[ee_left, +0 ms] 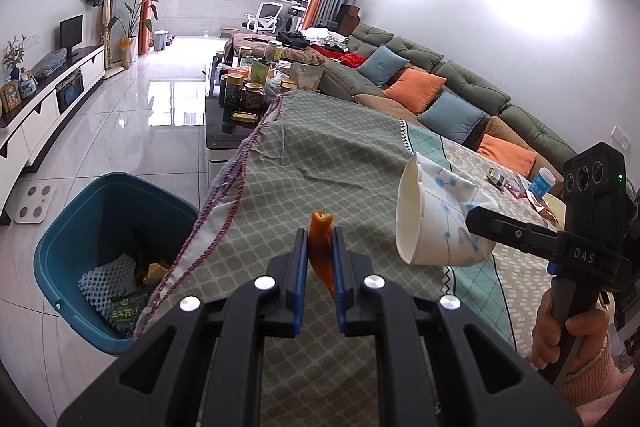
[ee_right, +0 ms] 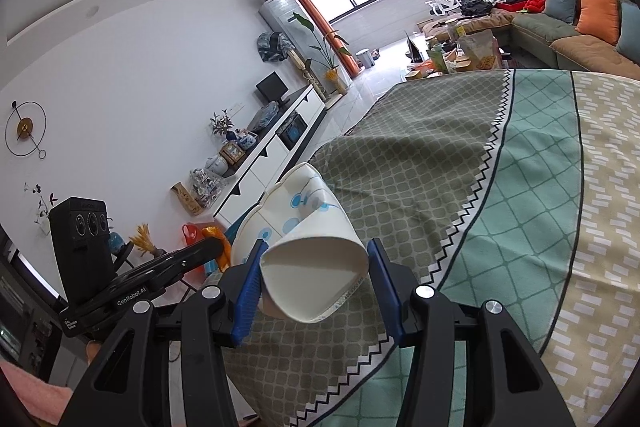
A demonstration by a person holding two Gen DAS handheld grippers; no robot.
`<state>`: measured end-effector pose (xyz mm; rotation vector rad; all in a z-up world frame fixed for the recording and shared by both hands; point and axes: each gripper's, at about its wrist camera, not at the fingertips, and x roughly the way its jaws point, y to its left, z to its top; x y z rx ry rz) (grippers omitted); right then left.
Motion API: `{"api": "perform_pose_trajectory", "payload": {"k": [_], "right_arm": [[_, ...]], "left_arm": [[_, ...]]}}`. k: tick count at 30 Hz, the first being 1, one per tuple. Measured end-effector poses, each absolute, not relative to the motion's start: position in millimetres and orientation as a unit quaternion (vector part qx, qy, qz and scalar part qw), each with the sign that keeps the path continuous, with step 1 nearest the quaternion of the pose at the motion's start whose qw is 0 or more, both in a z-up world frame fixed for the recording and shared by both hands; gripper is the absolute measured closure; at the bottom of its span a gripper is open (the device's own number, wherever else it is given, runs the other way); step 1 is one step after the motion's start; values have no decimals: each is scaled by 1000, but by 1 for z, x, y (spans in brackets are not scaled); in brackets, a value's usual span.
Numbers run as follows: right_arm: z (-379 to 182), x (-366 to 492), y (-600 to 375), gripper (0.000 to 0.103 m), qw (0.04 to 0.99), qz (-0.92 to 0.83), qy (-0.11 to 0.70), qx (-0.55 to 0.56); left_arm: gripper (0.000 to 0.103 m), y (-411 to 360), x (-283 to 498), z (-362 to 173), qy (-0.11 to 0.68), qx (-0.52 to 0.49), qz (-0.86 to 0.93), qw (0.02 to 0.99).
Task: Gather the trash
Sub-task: 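Lift the orange peel and paper cup off the bed with both grippers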
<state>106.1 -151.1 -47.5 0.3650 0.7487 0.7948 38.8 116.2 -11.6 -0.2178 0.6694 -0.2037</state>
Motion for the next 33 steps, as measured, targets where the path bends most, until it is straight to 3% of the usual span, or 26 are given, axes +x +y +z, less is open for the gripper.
{"api": "perform_pose_trajectory", "payload": {"k": [33], "right_arm": [[-42,113,-124,52,829,394,359,168]], "left_arm": [[90,128,35,-8,321,-112,-74,938]]}}
